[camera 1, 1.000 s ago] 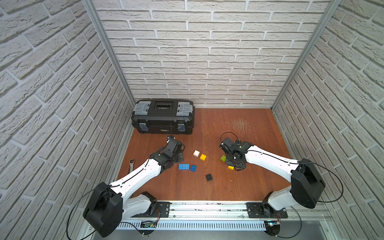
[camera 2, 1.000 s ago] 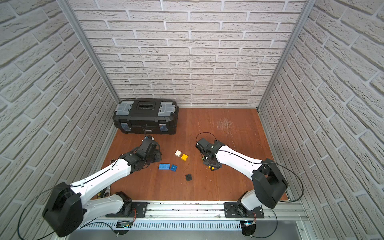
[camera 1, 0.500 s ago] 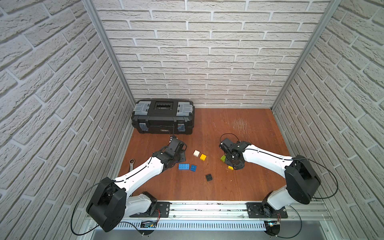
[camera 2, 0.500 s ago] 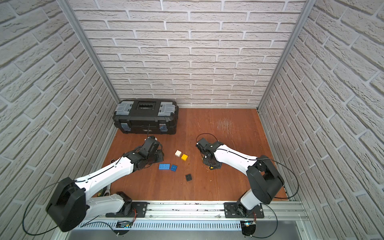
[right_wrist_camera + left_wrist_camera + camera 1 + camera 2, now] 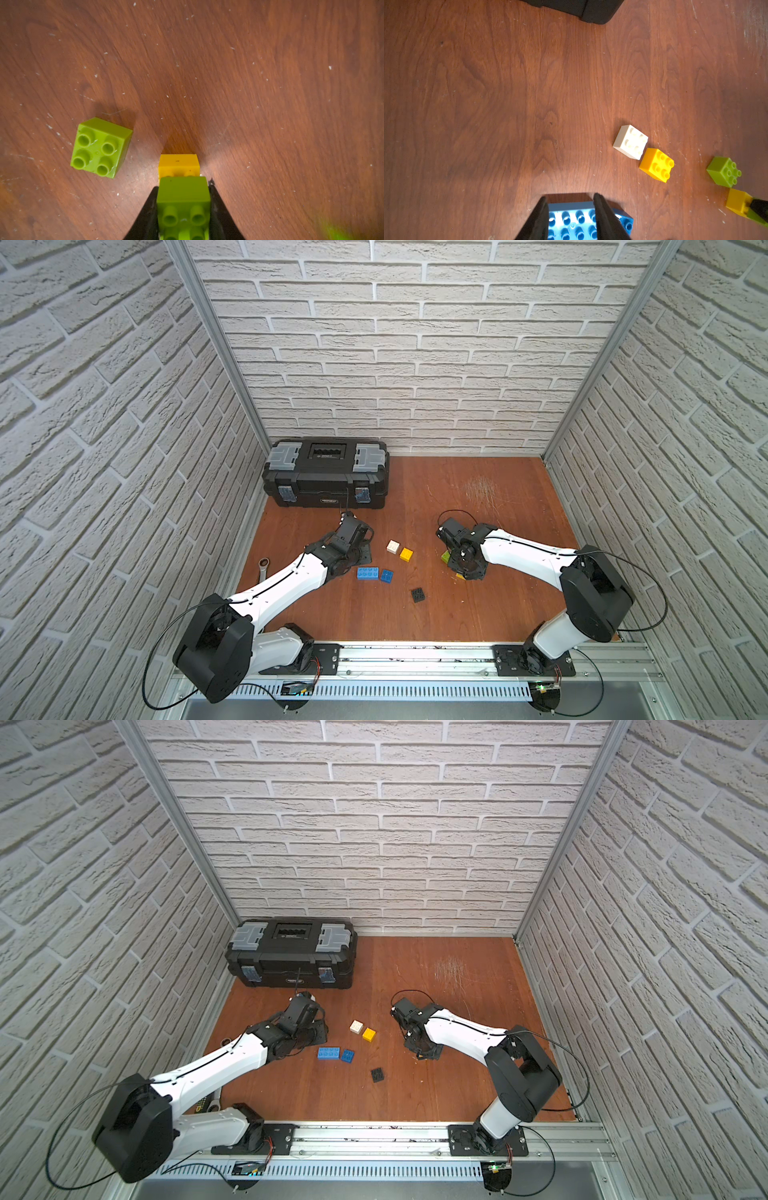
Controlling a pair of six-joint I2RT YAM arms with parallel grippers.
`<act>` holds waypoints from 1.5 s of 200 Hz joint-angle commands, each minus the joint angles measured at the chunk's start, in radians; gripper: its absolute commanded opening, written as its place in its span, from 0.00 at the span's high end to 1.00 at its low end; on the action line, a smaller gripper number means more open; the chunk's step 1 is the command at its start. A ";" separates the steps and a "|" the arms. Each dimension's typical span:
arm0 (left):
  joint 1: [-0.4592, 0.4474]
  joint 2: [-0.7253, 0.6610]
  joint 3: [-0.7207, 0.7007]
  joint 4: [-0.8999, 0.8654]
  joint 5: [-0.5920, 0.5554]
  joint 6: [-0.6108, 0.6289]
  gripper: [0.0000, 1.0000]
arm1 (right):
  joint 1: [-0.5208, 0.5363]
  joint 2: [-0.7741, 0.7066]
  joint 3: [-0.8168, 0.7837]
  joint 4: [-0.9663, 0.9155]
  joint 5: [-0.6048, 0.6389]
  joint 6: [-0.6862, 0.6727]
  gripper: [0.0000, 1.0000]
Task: Assemble the number 4 with lego
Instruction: Assemble the lego brick with the lego brick.
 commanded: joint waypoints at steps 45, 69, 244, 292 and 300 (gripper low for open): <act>-0.003 0.014 0.023 0.024 0.004 0.006 0.61 | -0.025 0.060 -0.055 0.039 -0.003 0.038 0.98; -0.003 0.016 0.026 0.022 0.004 0.006 0.61 | -0.047 0.089 -0.057 0.037 -0.017 0.025 0.98; 0.000 -0.015 0.030 -0.016 -0.025 -0.019 0.59 | -0.167 0.293 0.065 0.053 -0.052 -0.297 0.98; 0.000 0.019 0.044 -0.007 -0.019 -0.044 0.58 | -0.221 0.272 0.185 -0.019 0.018 -0.444 0.98; 0.000 0.016 0.041 -0.007 -0.019 -0.047 0.57 | -0.235 0.271 0.185 -0.018 0.020 -0.464 0.98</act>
